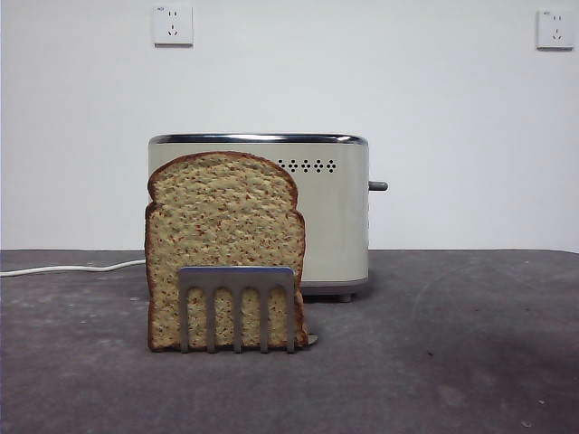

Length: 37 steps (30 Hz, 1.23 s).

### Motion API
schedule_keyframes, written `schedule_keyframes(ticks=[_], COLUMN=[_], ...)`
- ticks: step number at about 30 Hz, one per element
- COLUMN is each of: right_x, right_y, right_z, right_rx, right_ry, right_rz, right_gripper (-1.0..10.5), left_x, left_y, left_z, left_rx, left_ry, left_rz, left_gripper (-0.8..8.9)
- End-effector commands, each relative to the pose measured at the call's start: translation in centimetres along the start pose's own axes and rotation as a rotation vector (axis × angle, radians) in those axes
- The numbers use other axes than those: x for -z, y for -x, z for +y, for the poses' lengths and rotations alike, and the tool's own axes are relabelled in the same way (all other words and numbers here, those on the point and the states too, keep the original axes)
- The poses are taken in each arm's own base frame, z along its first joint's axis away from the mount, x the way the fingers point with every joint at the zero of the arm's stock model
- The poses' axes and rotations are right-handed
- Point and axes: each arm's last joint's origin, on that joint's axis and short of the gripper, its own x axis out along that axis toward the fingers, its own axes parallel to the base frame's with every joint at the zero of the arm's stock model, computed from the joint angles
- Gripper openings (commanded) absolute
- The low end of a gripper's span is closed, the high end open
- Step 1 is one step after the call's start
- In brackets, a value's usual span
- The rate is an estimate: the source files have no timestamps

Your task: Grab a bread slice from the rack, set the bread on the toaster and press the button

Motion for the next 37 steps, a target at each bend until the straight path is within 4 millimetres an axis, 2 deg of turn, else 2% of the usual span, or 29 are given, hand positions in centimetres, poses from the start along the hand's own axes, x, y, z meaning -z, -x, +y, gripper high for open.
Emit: schedule_keyframes(ticks=[1,6,12,20,29,32,37], right_x=[0.4,0.2,-1.8,-6.7,-12.6,-14.6,-17.3], right_y=[-0.1,-0.1,0.3,0.7,1.1,1.4,1.9], right_z=[-0.1,0.2,0.7,2.0,3.8,4.4,5.3], right_rx=[0.0,-0.067,-0.08,-0.112,-0.16,-0.167,-0.187], right_ry=[-0.095,-0.193,-0.212,-0.168,-0.027,0.028,0.112], right_rz=[0.012,0.033,0.025,0.022,0.183,0.22,0.265], right_gripper=[0.0,-0.1,-0.1,-0.1,-0.1,-0.1,-0.1], left_x=[0.4,0.1,-2.0,-6.3,-10.1,-11.4,-14.5], left_y=[-0.1,0.0,0.9,3.3,6.4,6.8,6.3], left_z=[0.0,-0.2,-1.1,-2.9,-4.9,-5.4,-6.2], left_rx=[0.029,0.09,0.118,0.166,0.263,0.284,0.333], left_ry=[0.017,0.043,0.056,0.027,-0.014,-0.015,-0.056], left_rz=[0.015,0.023,-0.008,-0.083,-0.144,-0.122,-0.057], left_gripper=[-0.05,-0.08,-0.08,-0.08,-0.08,-0.08,-0.08])
